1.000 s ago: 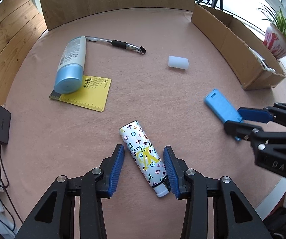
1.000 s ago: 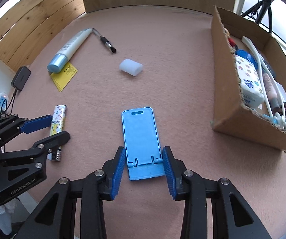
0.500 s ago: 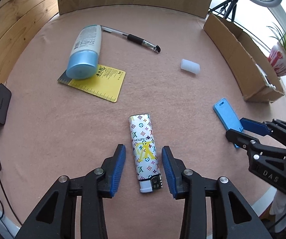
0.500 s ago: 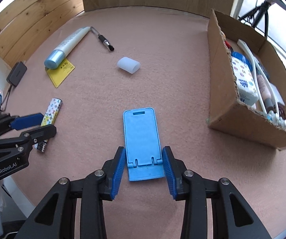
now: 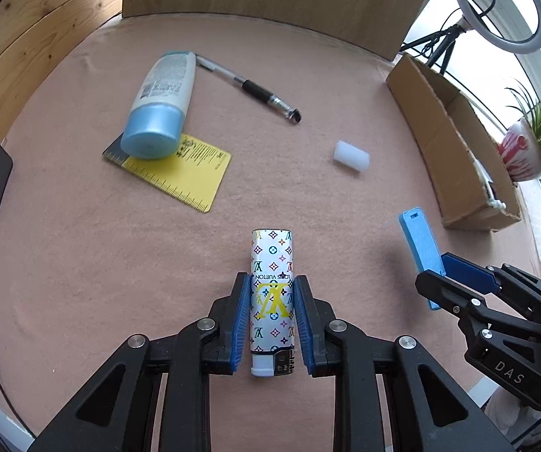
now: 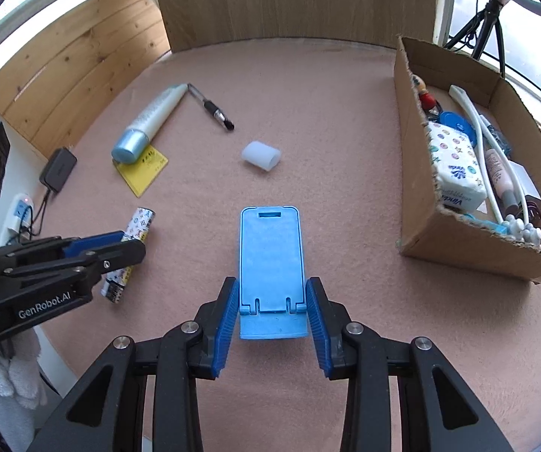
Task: Organize objects
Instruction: 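Carry the phone stand into the box with the right gripper while the left drops the lighter there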
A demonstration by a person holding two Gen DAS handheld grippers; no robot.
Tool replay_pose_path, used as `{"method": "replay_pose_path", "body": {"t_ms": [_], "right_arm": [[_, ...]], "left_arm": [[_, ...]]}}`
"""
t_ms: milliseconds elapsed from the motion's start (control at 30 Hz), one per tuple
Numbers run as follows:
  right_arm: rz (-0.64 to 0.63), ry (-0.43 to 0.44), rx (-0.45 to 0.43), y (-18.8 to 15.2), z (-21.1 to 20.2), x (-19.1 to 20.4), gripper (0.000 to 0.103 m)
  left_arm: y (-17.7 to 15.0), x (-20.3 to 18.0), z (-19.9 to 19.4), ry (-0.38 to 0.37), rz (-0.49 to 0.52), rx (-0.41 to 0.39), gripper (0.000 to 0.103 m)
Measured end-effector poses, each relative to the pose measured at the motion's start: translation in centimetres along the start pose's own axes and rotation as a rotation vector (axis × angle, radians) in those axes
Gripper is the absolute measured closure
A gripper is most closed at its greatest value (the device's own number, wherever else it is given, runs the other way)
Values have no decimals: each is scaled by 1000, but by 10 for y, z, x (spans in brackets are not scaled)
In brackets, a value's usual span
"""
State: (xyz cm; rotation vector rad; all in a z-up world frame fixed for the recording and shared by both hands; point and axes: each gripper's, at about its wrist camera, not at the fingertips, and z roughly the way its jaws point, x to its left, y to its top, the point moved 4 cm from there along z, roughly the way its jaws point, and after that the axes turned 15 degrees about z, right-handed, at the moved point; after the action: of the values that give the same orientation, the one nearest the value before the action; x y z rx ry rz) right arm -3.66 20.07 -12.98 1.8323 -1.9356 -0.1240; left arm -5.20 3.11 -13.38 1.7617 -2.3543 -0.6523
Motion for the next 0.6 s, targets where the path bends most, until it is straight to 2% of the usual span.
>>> {"method": "replay_pose_path", "body": {"t_ms": [333,600], "right_arm": [[76,26,-101,30,-41,-24,70],[173,-19,-193,59,-70,-73,70]], "left_arm": [[51,-28,-6,-63,60,-65,78],[99,-73,-9,-134,138,-123,78]]}}
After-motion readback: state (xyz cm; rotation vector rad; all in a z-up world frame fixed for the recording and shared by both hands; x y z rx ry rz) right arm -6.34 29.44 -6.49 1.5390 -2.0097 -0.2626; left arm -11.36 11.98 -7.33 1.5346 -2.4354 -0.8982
